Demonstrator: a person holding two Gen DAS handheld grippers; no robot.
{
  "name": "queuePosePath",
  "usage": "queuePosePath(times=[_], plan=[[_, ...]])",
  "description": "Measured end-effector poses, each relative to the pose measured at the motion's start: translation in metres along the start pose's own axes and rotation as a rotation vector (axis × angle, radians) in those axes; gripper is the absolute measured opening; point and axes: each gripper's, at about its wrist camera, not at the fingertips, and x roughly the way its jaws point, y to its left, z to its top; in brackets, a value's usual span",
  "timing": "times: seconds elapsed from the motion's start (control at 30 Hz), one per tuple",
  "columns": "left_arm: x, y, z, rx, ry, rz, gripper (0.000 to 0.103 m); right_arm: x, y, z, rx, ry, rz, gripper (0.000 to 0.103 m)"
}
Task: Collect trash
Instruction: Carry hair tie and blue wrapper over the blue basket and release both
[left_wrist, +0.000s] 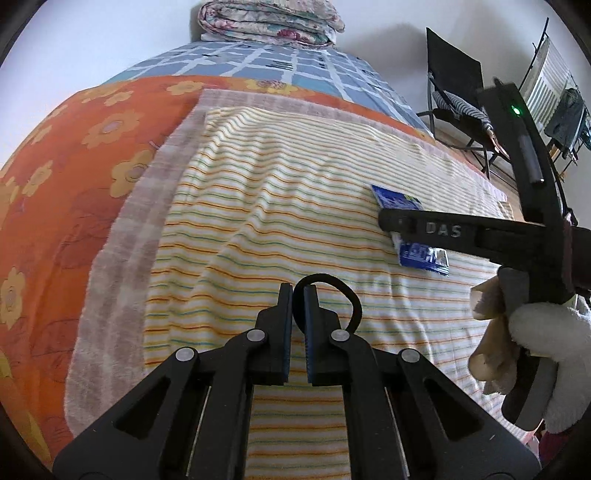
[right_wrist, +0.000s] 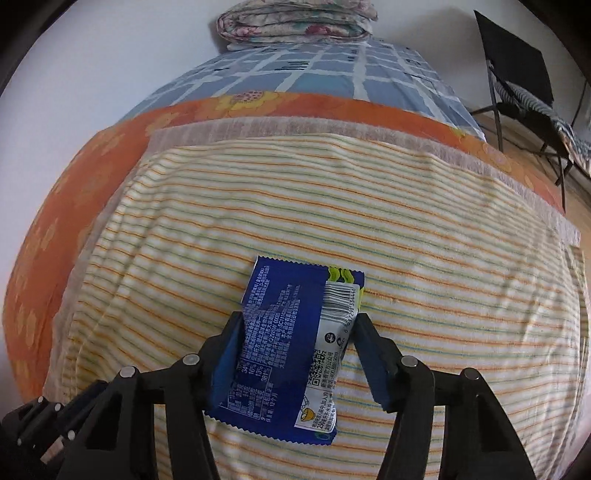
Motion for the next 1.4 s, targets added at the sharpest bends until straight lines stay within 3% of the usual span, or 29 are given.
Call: queuePosePath(times=[0.23,0.6,1.03,1.4], plan=[[-0.03,-0.01,0.0,0.044,-0.041,0.003,0.003,-0.04,-0.015,-0.014,0.048,-0.058,0.081,0.053],[-0.098,-0.042,-0.017,0.113,-0.085,-0.02,0.003,-0.142,-0.015,-0.058,-0.039,-0.18,0.12,0.053],[-0.188,-0.093,-0.061,0.215,-0.167,-0.064,0.003,-0.235,-0.019,-0.132,-0.093,-0.249,0.149,0.053],[-0.207,-0.117,-0.114,0.263,-0.121,-0.104,0.003,-0.269,-0.021,-0.205,-0.137,-0.248,0.122,0.053]])
